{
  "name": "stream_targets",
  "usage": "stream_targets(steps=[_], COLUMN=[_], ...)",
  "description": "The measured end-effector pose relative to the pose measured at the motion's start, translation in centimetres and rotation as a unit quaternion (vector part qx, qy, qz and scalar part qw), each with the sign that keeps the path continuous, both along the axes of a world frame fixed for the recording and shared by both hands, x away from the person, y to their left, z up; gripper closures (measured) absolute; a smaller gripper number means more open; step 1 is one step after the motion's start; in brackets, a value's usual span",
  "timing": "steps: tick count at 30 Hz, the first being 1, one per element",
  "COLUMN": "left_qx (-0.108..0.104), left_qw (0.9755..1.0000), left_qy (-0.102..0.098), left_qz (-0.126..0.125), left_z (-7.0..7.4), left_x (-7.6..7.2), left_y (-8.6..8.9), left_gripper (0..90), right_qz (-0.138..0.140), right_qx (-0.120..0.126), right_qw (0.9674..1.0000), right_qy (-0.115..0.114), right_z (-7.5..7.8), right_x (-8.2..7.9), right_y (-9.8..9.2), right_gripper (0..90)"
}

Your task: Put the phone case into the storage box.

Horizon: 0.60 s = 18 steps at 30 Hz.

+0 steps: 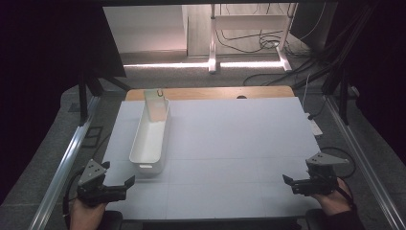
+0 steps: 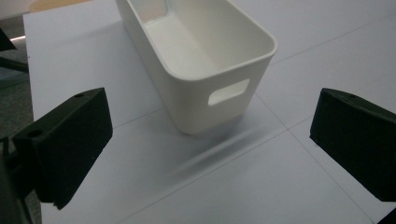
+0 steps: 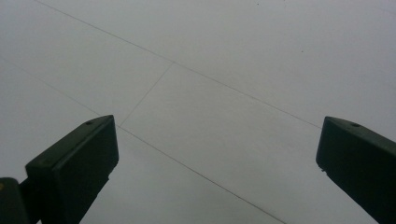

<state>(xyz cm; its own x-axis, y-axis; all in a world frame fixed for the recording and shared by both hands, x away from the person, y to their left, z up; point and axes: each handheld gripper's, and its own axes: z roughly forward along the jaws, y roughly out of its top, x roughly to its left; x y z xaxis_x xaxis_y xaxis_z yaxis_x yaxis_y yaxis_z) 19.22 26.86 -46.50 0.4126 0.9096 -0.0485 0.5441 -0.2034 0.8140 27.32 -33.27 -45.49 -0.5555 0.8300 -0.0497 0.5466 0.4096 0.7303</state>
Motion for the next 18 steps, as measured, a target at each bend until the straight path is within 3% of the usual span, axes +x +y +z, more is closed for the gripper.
stream_targets(steps=[18], left_qx=[0.039], left_qw=[0.9988], left_qy=[0.029], left_qz=[0.000], left_z=[-0.47], left_x=[0.14], left_y=[-0.72], left_gripper=[0.0], right_qz=[0.000], right_qx=[0.000], right_qw=[1.0000], right_qy=[0.001], right_z=[0.00], right_x=[0.01], right_y=[0.02], right_gripper=[0.0])
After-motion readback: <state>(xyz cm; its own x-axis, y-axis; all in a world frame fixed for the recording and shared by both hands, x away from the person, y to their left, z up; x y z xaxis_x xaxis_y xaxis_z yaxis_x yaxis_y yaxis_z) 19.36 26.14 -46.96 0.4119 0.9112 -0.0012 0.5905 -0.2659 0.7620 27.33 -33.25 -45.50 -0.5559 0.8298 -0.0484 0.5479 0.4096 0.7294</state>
